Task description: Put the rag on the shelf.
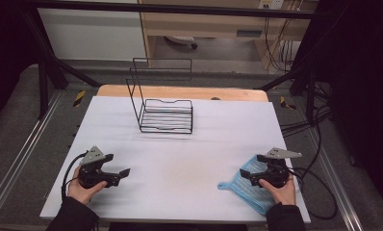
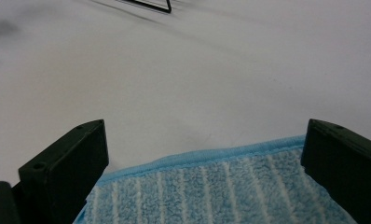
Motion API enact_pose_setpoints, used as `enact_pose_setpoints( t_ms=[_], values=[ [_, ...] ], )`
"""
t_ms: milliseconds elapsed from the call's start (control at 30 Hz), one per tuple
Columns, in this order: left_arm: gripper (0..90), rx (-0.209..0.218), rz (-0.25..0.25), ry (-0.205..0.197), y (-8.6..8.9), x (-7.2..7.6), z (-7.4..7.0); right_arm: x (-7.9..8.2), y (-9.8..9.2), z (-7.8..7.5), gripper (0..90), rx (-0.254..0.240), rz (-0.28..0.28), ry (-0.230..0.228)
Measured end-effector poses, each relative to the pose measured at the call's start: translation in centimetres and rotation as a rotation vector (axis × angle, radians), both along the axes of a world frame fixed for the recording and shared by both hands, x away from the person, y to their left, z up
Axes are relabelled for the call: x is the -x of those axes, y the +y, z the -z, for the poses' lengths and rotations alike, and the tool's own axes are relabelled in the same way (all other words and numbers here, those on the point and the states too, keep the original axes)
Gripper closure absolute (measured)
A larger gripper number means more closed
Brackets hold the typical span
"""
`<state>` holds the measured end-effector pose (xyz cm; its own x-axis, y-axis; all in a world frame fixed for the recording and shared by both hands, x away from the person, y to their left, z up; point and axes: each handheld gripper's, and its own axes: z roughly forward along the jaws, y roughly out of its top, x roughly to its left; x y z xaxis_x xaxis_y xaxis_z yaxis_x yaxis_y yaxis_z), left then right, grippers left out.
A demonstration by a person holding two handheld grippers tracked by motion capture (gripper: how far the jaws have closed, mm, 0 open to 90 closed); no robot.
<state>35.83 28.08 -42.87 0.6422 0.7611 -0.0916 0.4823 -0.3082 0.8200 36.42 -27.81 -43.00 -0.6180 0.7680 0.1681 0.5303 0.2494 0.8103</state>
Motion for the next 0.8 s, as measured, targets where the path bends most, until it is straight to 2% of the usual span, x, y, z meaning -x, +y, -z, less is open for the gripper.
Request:
enact_pose_setpoints(
  t_ms=[233, 533, 800],
  values=[
    [8.1, -0.003, -0.001, 0.005, 0.0, 0.0, 0.1, 0.1, 0.0, -0.2, 1.6, -0.003, 0.011, 0.011],
    [8.1, -0.002, -0.01, 0.008, 0.2, -0.1, 0.1, 0.5, 1.0, -0.5, 3.6, 0.024, 0.007, 0.015],
    [8.4, 0.0, -0.021, 0.01, 0.3, -0.1, 0.2, 1.4, 2.5, -0.8, 8.5, 0.075, -0.017, 0.014]
  ],
)
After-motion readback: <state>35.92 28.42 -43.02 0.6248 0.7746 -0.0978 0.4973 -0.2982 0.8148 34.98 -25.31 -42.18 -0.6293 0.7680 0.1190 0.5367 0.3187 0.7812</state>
